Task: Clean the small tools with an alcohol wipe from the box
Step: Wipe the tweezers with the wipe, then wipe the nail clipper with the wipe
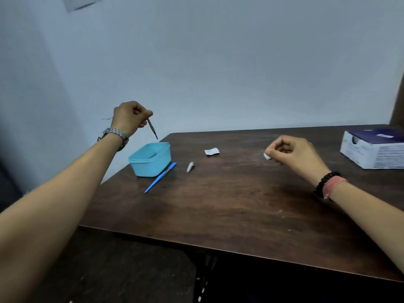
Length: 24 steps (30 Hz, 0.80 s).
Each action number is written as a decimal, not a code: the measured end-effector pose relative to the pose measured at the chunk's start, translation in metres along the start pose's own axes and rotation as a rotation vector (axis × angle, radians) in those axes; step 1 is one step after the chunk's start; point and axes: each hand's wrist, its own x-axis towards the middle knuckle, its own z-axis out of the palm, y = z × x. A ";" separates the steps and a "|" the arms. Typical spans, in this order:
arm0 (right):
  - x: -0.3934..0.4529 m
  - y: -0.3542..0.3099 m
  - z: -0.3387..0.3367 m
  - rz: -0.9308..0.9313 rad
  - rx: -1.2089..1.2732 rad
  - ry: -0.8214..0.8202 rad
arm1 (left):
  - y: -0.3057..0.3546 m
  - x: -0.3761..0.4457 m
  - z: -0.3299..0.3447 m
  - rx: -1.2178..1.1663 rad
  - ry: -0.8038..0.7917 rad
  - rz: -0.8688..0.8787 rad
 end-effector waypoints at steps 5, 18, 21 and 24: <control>-0.001 0.001 0.002 -0.007 -0.033 -0.034 | -0.024 0.001 -0.008 0.367 -0.211 0.042; 0.000 0.005 -0.001 -0.007 -0.082 -0.034 | -0.038 -0.007 0.015 0.561 -0.538 0.012; -0.002 0.002 0.000 -0.009 -0.051 -0.076 | -0.038 -0.009 0.015 0.569 -0.537 0.023; -0.003 0.000 0.001 -0.014 -0.028 -0.091 | -0.035 -0.008 0.015 0.612 -0.497 0.062</control>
